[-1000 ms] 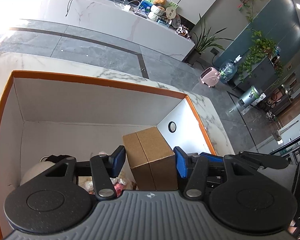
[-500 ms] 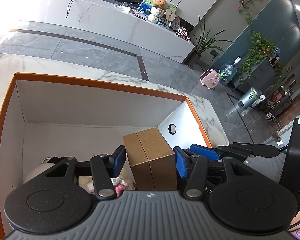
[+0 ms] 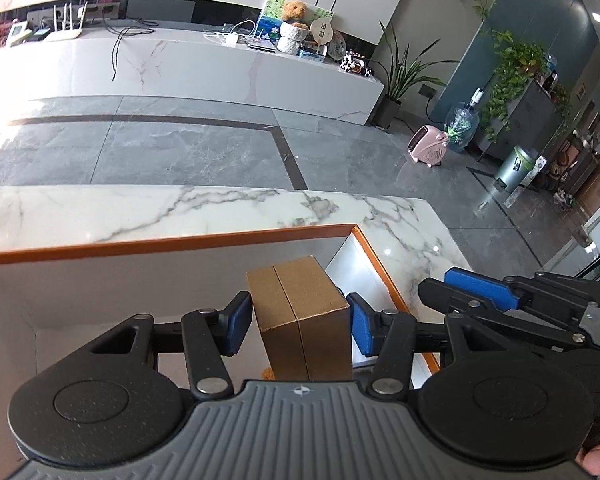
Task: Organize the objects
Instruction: 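Release the brown box in the orange box while the right drops the grey case inside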
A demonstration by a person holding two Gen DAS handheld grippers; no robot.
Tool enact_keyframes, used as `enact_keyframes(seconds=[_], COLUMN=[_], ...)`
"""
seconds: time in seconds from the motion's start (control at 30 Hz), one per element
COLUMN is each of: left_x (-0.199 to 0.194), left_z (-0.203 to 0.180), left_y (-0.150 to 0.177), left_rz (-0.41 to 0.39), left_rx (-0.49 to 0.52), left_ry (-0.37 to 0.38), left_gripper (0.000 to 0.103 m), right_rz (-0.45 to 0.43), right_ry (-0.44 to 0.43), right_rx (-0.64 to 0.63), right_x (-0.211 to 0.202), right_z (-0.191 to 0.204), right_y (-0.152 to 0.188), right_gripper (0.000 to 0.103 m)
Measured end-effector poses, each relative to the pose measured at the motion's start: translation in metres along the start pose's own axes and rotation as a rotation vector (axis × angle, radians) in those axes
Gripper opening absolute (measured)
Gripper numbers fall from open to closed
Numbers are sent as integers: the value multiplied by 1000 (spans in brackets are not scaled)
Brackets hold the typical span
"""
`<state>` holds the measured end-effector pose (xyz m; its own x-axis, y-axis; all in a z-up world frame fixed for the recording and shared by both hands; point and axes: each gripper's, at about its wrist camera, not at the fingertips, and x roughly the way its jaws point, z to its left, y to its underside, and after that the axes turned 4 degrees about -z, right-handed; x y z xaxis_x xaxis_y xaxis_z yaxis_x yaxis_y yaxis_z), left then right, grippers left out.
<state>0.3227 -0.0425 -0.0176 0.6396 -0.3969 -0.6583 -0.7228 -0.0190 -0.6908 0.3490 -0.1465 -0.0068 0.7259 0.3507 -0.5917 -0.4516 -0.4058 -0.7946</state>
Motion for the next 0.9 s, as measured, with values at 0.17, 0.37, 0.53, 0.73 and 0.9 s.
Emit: enact_keyframes(seconds=[0.17,0.37,0.53,0.73,0.9], left_x=[33,54,69,74,68], left_z=[-12,-2,-5,-7,10], left_y=[0,4,3,3,3], left_rz=[19,69,104,154,204], left_rx=[5,-99,-111,-127,-242], left_ry=[-27,-45,-55,-40,32], left_gripper=[59,59,59,58,63], right_rz=[4,14,16,21,22], right_ry=[14,-12,-26,-29,-32], right_rx=[74,95,102,111,119], right_x=[7,14,18,17,14], right_z=[-19,-24,-26,-33,-34], right_y=[5,17,22,25,29], right_gripper=[21,21,21,21,21])
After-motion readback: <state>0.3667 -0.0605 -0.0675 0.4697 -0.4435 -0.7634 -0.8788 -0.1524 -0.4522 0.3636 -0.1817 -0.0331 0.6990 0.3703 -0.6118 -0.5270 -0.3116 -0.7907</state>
